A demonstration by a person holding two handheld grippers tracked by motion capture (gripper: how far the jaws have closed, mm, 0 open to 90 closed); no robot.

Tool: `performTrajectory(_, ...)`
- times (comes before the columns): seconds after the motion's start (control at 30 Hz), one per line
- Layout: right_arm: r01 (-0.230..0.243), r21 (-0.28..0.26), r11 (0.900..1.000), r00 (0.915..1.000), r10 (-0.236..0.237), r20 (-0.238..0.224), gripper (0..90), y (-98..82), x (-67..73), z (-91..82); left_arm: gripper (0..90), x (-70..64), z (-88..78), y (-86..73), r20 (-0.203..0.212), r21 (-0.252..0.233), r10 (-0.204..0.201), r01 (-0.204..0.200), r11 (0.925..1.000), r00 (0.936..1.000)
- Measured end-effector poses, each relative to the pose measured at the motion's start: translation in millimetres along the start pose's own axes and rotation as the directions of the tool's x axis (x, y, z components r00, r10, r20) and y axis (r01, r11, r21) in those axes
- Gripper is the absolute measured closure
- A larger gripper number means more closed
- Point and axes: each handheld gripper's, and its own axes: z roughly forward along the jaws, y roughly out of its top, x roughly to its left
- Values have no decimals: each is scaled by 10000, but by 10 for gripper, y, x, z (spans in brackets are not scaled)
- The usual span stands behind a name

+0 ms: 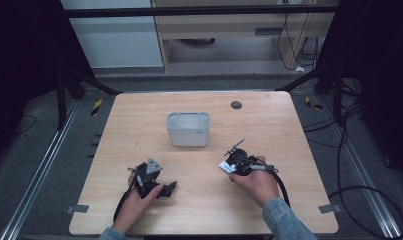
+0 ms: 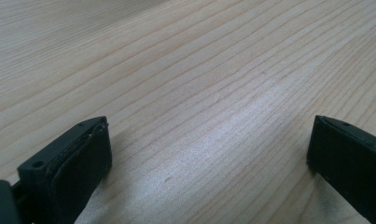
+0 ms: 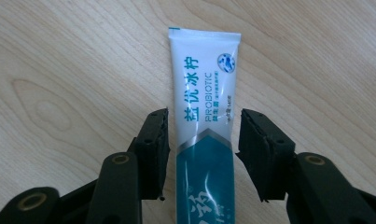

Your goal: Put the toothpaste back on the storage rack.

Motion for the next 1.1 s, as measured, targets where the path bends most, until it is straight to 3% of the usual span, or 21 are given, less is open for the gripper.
performTrajectory(0.4,-243,325,9992,9989,255,-390,560,-28,-66,97,0,1,0,0,5,1,3,-3,10000,10000)
performTrajectory(1.1,-417,487,9979,9983,436,-382,607,-17,-72,150,0,1,1,1,11,1,11,-11,10000,10000)
